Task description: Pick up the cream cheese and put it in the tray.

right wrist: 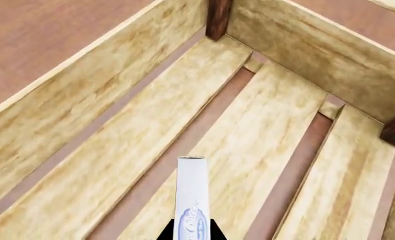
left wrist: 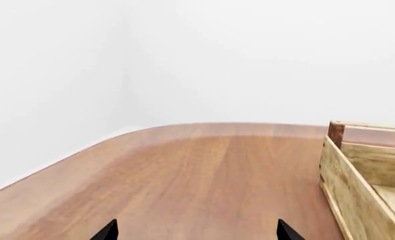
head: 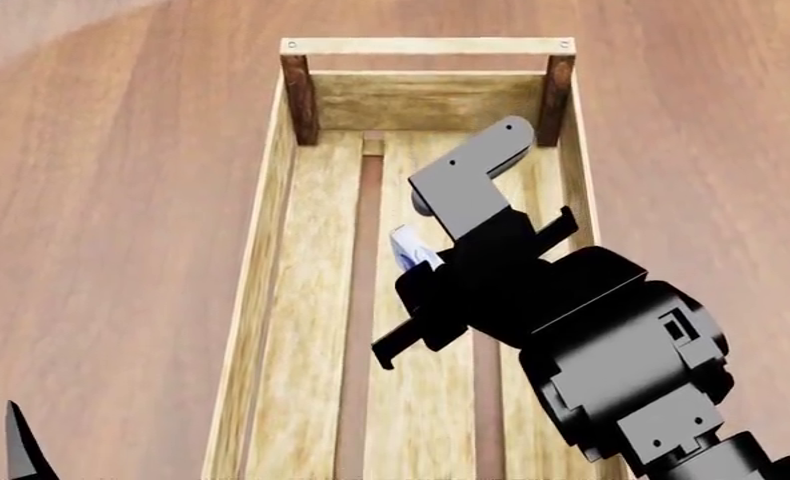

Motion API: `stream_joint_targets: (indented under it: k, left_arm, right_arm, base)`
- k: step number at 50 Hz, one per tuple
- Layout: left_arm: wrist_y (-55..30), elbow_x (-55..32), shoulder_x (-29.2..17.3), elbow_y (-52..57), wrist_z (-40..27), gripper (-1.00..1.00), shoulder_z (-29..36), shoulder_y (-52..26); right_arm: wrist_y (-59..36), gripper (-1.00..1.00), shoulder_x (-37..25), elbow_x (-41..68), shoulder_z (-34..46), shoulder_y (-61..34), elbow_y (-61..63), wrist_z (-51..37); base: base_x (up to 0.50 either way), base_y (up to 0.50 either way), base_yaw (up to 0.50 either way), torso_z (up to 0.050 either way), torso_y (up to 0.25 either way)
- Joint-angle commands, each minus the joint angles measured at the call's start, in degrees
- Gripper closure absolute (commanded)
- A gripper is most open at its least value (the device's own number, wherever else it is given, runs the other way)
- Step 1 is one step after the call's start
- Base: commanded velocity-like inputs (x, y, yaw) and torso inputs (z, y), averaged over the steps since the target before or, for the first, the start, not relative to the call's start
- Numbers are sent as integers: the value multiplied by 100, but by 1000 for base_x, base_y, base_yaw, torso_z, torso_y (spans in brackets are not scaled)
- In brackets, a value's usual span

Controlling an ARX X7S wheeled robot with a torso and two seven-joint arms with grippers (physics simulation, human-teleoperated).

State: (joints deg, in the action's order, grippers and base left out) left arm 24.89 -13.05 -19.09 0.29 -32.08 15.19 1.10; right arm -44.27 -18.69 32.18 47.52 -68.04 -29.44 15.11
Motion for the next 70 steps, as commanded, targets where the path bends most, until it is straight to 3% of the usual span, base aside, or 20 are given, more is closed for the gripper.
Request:
stream_joint_targets:
  k: [1,70]
  left_arm:
    - [-15,6,-11,0,-6,-100,23,-5]
    - [18,75,-41,-55,-76,-100,105,-36]
  right_arm:
    - [9,100,-13,-54,3,-28,87,8]
    - [131,100,-24,-105,179,38,112,71]
  base:
    - [0,0,0,0,-59]
    - [0,0,0,0,-42]
